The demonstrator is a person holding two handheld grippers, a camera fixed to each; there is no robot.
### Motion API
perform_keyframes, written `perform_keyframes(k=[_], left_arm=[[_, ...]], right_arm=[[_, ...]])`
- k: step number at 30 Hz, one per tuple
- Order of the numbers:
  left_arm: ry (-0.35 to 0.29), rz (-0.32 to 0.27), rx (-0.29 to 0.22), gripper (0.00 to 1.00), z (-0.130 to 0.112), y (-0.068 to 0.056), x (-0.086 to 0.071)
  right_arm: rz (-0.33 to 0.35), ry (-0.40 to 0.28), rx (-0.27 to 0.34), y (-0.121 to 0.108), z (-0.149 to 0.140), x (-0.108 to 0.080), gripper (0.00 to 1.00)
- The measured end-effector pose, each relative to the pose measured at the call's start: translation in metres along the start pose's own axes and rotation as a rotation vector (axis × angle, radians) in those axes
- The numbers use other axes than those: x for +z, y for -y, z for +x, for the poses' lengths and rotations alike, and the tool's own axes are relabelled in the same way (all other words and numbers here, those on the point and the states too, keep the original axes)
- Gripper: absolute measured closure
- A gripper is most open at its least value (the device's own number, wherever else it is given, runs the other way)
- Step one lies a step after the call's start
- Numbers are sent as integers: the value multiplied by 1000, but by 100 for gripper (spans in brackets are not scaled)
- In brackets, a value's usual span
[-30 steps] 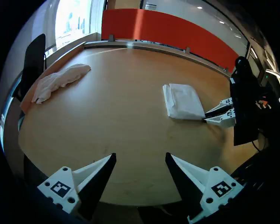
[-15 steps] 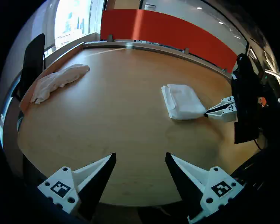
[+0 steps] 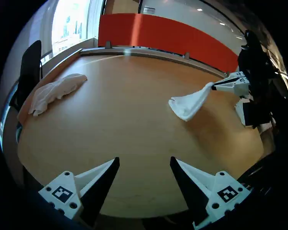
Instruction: Fold towel
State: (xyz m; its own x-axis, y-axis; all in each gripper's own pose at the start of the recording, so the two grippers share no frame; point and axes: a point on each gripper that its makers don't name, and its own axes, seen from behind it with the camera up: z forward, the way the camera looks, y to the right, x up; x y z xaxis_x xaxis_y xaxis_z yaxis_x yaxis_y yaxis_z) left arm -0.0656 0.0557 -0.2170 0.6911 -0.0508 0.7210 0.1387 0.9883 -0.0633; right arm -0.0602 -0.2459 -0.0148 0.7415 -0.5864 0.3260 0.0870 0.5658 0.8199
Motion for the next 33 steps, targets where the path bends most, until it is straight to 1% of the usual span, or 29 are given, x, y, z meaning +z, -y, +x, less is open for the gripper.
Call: perform_keyframes(k=[3, 6, 9, 12, 17, 21, 27, 33], left_arm=[[-9, -8, 10, 2, 7, -2, 1], [-18, -16, 18, 2, 12, -5, 1], [-25, -21, 21, 2, 16, -7, 1], [-27, -27, 19, 2, 17, -10, 2], [-26, -33, 20, 2, 17, -13, 1], [-22, -38, 24, 2, 16, -16, 1], [-17, -41, 27, 2, 18, -19, 3], [-17, -38, 38, 2, 23, -21, 5]], right_arm=[[-12, -23, -10, -10, 21, -12, 96], [-25, -33, -11, -20, 34, -24, 95], [-36, -42, -10, -30, 42, -35, 96], [-52, -42, -9, -42, 44, -45, 96], [-77, -32, -2, -64, 39, -62, 96], [-96, -21, 18, -84, 31, -77, 96], [-125, -11, 61, -116, 17, -100, 96], [-169, 9, 105, -155, -6, -127, 96]])
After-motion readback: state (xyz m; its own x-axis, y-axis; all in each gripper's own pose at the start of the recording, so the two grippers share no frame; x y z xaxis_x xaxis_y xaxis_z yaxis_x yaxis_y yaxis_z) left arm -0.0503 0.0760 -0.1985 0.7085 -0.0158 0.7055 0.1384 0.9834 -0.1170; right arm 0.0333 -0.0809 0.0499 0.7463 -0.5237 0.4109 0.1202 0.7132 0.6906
